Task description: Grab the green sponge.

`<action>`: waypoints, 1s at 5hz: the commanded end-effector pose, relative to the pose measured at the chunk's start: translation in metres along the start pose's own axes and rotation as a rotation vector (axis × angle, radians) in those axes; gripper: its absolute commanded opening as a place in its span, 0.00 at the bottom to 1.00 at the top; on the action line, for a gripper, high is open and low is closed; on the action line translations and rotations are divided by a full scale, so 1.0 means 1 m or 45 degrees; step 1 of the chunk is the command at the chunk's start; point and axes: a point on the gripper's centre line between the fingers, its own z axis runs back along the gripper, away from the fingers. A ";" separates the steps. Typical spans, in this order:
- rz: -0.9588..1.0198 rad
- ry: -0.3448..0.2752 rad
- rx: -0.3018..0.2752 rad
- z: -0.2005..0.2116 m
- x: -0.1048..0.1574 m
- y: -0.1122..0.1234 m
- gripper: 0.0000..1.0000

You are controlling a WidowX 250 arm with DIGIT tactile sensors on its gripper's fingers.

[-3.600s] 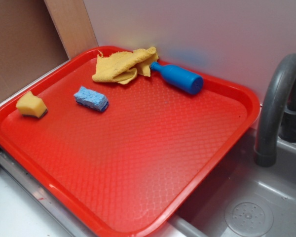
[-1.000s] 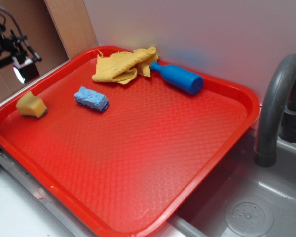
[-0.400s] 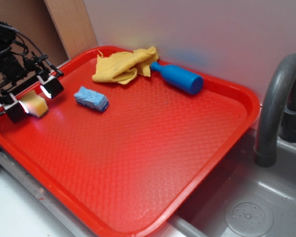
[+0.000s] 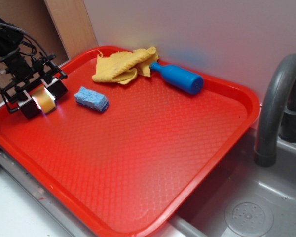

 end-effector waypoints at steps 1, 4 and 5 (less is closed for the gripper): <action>-0.432 -0.422 0.253 0.064 -0.029 -0.022 0.00; -1.088 -0.271 -0.151 0.205 -0.078 -0.055 0.00; -1.172 -0.175 -0.320 0.253 -0.082 -0.073 0.00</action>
